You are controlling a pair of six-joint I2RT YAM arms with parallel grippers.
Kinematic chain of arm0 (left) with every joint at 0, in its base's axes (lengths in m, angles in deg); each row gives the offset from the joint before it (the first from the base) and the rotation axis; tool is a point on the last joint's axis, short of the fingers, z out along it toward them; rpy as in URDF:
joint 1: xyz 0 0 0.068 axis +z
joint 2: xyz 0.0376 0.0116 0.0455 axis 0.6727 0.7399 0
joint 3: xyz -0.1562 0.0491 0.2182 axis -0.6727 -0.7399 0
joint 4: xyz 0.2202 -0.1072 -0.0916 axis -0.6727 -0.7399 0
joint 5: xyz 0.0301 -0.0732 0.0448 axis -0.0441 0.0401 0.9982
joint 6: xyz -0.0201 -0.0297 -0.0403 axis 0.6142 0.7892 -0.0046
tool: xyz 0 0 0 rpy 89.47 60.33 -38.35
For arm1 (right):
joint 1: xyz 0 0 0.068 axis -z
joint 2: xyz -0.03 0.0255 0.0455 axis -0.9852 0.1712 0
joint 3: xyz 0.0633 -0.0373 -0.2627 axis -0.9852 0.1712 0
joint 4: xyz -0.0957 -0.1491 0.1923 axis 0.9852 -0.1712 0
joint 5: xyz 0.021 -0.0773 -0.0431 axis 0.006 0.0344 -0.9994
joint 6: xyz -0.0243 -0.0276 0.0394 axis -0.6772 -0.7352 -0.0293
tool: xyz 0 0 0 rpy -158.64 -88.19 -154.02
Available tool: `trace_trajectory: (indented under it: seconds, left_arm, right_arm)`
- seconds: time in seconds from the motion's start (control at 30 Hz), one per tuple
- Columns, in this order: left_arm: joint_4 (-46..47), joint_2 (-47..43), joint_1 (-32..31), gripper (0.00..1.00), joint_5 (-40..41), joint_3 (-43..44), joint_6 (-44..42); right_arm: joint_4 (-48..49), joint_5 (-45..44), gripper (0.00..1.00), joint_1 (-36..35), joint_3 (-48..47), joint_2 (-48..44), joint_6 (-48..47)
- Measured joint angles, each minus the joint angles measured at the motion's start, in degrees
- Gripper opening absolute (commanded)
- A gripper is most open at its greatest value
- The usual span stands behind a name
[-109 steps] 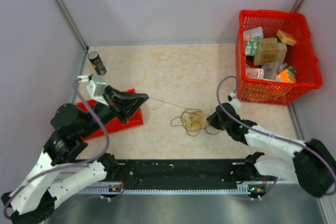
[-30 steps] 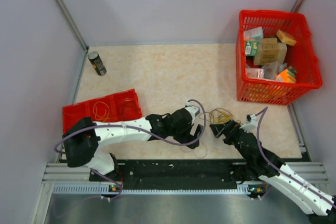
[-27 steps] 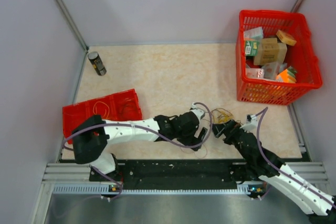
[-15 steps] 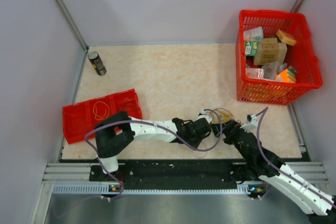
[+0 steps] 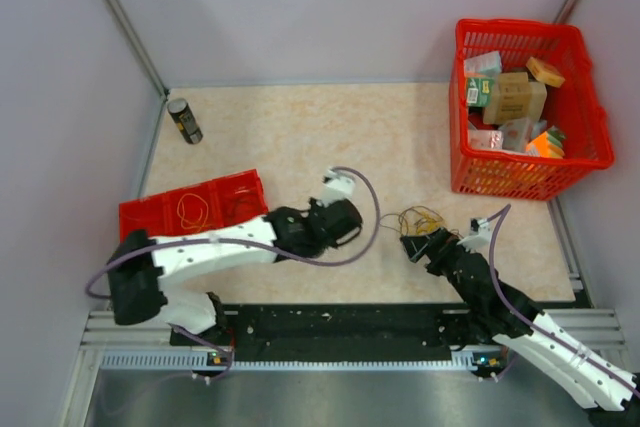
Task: Untangle the cables
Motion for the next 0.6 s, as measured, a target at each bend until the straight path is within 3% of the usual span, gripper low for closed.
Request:
trace_trajectory:
  seconds: [0.1,0.3,0.47,0.6]
  left_arm:
    - [-3.7,-9.7,6.7,0.0,5.9,0.0,2.1]
    - [-10.4,-25.6,33.0,0.0,16.3,-2.2,5.8]
    - [-14.0,-33.9,50.9,0.04,22.4,-3.0,5.7]
    - [-14.4,-35.8,61.0,0.0,24.5,-3.0,6.5]
  right_arm:
    - [0.0,0.0,0.99,0.0,0.0,0.0,0.0]
    - [0.0,0.0,0.99,0.0,0.0,0.0,0.0]
    - [0.0,0.0,0.99,0.0,0.0,0.0,0.0]
    - [0.0,0.0,0.99,0.0,0.0,0.0,0.0]
